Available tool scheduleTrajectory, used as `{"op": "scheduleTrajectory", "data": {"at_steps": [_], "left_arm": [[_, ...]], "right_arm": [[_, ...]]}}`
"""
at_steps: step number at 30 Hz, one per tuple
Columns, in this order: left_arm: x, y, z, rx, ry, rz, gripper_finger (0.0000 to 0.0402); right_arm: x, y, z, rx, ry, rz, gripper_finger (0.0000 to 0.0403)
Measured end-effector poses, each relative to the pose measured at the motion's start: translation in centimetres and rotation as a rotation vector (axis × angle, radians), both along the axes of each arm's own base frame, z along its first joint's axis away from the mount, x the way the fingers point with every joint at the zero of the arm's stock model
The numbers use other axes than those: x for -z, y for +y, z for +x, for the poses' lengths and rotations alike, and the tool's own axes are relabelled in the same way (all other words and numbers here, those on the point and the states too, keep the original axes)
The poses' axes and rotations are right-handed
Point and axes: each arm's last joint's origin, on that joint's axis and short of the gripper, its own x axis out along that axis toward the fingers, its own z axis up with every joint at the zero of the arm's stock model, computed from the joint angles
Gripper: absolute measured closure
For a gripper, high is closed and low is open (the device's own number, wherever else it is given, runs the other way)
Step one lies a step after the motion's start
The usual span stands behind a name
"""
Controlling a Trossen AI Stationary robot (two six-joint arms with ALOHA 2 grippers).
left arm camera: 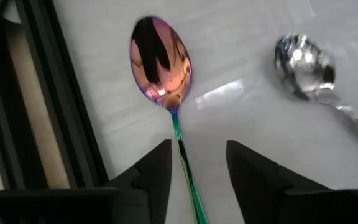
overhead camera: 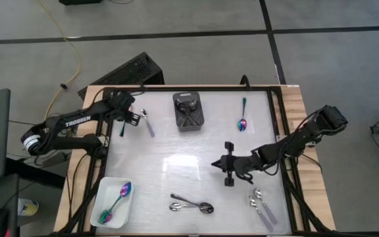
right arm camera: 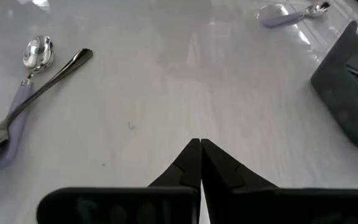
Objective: Sort silverware by color (type)
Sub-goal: Put the blue spoon into the white bin
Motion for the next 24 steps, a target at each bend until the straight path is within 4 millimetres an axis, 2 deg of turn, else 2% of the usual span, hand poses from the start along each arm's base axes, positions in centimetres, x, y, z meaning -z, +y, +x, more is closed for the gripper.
{"op": "scheduleTrajectory", "data": {"at_steps": [6, 13, 19, 22, 24], "left_arm": [[2.1, 0.1, -0.2, -0.013, 0.066, 0.016, 0.0236], [3.5, 0.4, 0.3, 0.025, 0.022, 0.025, 0.0235], [4.7, 0.6, 0.3, 0.005, 0.095, 0.006, 0.0235], [5.0, 0.5, 0.2, 0.007, 0.116, -0.008, 0.0243], [5.0, 0.4, 0.2, 0.006, 0.124, -0.017, 0.0264]], "right_arm": [[0.0, -0.7, 0.2, -0.01, 0.006, -0.06, 0.0373], [-0.1, -2.7, 1.0, 0.036, 0.007, -0.115, 0.0372], [-0.1, -4.4, 1.4, 0.058, 0.017, -0.087, 0.0372], [-0.1, -4.8, 1.5, 0.046, 0.019, -0.058, 0.0372], [-0.1, -5.0, 1.6, 0.055, 0.018, -0.04, 0.0372]]}}
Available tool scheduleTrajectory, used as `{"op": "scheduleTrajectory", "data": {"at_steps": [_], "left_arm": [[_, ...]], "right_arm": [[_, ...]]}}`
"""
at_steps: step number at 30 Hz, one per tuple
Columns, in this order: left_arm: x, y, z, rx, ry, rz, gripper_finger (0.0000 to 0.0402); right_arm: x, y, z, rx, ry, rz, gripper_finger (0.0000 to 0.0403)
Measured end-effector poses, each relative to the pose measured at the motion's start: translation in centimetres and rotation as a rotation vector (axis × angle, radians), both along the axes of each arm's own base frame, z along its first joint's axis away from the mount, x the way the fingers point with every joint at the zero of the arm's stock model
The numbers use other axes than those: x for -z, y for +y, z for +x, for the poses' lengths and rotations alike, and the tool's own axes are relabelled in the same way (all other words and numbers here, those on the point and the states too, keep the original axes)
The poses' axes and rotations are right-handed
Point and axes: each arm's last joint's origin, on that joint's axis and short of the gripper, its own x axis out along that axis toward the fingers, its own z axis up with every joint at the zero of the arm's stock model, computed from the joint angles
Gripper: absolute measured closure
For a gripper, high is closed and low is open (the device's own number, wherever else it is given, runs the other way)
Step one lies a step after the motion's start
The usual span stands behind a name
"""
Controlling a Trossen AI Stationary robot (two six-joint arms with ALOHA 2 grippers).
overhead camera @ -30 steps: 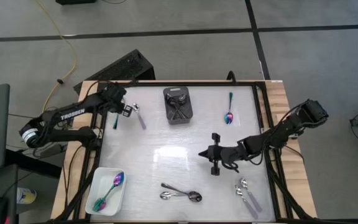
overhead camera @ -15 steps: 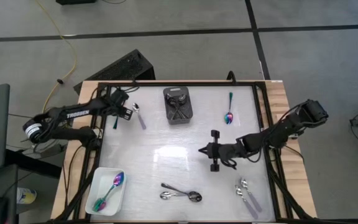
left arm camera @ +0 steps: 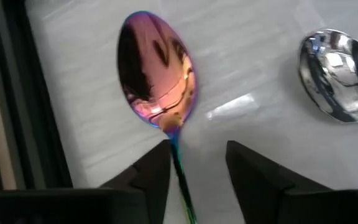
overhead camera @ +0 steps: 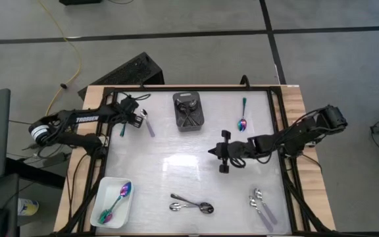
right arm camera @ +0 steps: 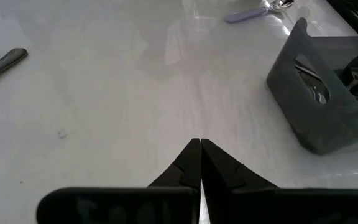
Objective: Sort silverware by color (type)
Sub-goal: Put the blue spoon into the white bin
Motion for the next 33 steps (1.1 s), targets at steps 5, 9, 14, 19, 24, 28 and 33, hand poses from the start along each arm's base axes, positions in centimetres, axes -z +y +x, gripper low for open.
{"op": "scheduleTrajectory", "data": {"at_steps": [5, 9, 14, 19, 24, 28, 33], "left_arm": [[0.0, -0.1, 0.0, 0.026, -0.005, -0.022, 0.0362], [0.0, 0.0, 0.1, 0.039, -0.022, -0.025, 0.0392], [-0.8, -0.1, 0.7, 0.08, -0.051, 0.003, 0.0398], [-3.4, -0.3, 1.4, 0.136, -0.148, 0.076, 0.0399], [-5.7, -1.7, 1.8, 0.256, -0.345, 0.076, 0.0399], [-7.6, -3.8, 2.2, 0.383, -0.557, 0.022, 0.0399], [-9.8, -7.6, 2.6, 0.525, -0.78, -0.063, 0.0399]], "right_arm": [[0.0, 0.1, 0.0, -0.001, -0.002, 0.004, 0.0372], [0.0, 0.4, -0.1, -0.012, -0.006, 0.007, 0.0372], [0.0, 0.7, -0.1, -0.013, -0.008, 0.026, 0.0372], [0.0, 0.9, -0.2, -0.017, -0.008, 0.029, 0.0372], [0.0, 0.9, -0.2, -0.005, -0.011, 0.048, 0.0372], [0.0, 0.9, -0.2, -0.004, -0.012, 0.049, 0.0372], [-0.2, 0.9, 0.0, -0.004, -0.034, 0.055, 0.0372]]}}
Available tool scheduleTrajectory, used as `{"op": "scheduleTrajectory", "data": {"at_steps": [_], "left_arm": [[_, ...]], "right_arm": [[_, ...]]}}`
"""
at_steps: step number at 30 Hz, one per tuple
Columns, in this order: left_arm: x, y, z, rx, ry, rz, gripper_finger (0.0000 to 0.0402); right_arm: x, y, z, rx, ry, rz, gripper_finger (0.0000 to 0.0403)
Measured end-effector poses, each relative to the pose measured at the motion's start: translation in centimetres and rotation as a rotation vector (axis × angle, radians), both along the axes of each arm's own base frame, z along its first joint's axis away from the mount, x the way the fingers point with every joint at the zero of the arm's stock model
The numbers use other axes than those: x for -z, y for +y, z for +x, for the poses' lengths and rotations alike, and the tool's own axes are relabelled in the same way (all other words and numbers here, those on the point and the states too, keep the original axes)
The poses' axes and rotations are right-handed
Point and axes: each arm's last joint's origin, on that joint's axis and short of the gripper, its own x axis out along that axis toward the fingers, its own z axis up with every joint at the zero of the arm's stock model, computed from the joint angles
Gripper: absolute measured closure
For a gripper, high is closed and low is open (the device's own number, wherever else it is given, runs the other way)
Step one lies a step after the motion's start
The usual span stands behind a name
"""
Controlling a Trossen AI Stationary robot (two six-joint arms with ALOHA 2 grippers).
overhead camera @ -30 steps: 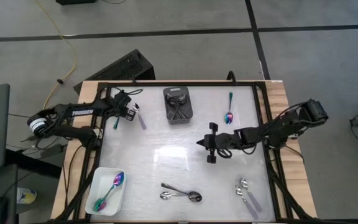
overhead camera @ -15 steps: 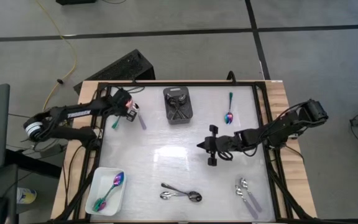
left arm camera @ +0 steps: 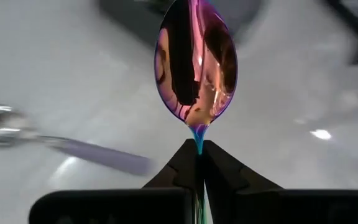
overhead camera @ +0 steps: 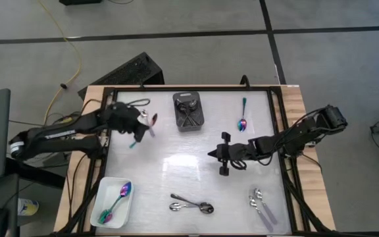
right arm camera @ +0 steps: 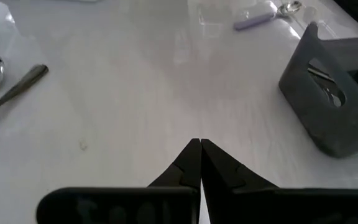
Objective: Sort silverware by color (type)
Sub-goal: Put the blue spoon into the white bin
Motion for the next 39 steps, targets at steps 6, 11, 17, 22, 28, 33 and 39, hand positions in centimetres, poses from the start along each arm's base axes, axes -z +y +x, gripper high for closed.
{"op": "scheduleTrajectory", "data": {"at_steps": [6, 11, 17, 22, 28, 33, 39], "left_arm": [[-2.1, -5.1, -0.1, 0.132, -0.188, -0.111, 0.04], [-3.1, -9.1, -0.3, 0.213, -0.303, -0.183, 0.04], [-2.8, -13.1, -0.8, 0.234, -0.31, -0.234, 0.04], [-2.6, -16.1, -1.3, 0.285, -0.328, -0.28, 0.04], [-2.4, -19.1, -2.7, 0.325, -0.36, -0.307, 0.04], [-1.4, -21.3, -4.0, 0.352, -0.333, -0.335, 0.04], [0.2, -23.2, -5.6, 0.429, -0.234, -0.346, 0.04]], "right_arm": [[-0.2, 0.0, 0.1, 0.002, -0.02, 0.005, 0.0372], [-0.4, 0.0, 0.2, 0.008, -0.048, 0.02, 0.0372], [-0.7, 0.1, 0.4, 0.026, -0.093, 0.066, 0.0372], [-0.8, 0.7, 0.3, 0.029, -0.101, 0.117, 0.0372], [-1.2, 2.2, 0.1, -0.008, -0.148, 0.161, 0.0372], [-1.6, 3.1, 0.0, -0.006, -0.203, 0.159, 0.0372], [-1.8, 3.4, -0.1, -0.004, -0.225, 0.161, 0.0372]]}}
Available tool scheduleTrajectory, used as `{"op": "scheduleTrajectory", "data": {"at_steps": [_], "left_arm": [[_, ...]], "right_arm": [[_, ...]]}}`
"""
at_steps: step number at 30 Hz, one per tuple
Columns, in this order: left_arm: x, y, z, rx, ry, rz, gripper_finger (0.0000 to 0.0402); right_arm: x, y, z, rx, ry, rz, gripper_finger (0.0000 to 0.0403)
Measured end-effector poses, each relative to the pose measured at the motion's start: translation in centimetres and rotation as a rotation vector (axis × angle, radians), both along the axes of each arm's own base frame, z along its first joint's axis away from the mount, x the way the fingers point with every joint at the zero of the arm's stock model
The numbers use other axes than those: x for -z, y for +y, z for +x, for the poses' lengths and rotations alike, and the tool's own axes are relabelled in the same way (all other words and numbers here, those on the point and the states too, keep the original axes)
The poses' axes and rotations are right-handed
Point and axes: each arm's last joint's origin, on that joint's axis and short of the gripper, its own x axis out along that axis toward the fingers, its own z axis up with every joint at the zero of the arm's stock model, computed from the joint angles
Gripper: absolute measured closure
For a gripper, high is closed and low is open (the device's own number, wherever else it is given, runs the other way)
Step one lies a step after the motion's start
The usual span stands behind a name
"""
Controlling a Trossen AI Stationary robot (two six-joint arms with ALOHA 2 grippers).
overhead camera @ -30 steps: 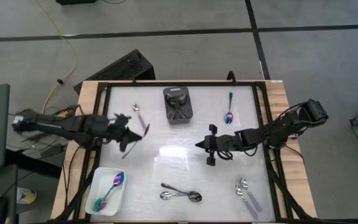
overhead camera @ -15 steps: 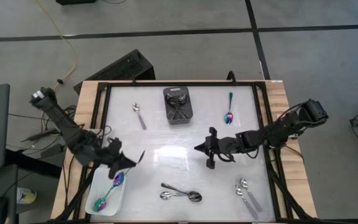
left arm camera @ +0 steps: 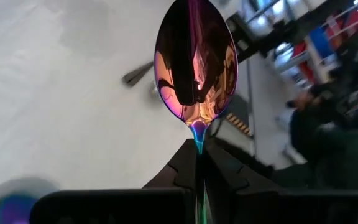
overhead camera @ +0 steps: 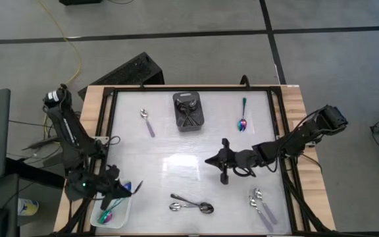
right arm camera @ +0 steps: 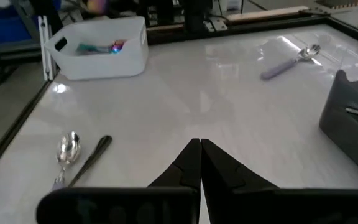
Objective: Sort silverware by color (type)
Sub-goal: Put the blue spoon into the white bin, then put the black spoon into the black bin
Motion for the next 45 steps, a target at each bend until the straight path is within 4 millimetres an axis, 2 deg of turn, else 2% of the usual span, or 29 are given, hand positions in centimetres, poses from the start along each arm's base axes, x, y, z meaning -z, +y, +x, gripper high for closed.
{"op": "scheduleTrajectory", "data": {"at_steps": [8, 12, 21, 26, 45], "left_arm": [[1.5, 0.1, -2.2, 0.088, 0.12, 0.106, 0.04], [2.1, 0.3, -3.0, 0.09, 0.227, 0.044, 0.04], [3.1, 1.4, -3.7, -0.125, 0.436, -0.147, 0.04], [3.3, 1.2, -3.9, -0.093, 0.55, -0.185, 0.04], [3.4, 1.2, -4.2, -0.052, 0.639, -0.178, 0.0345]], "right_arm": [[-0.3, 0.0, 0.1, -0.002, -0.034, 0.016, 0.0372], [-0.3, 0.1, 0.1, -0.005, -0.03, 0.029, 0.0372], [-0.3, 0.2, 0.0, -0.01, -0.031, 0.024, 0.0372], [-0.3, 0.2, 0.0, -0.011, -0.029, 0.021, 0.0372], [-0.2, 0.2, 0.0, -0.012, -0.021, 0.018, 0.0372]]}}
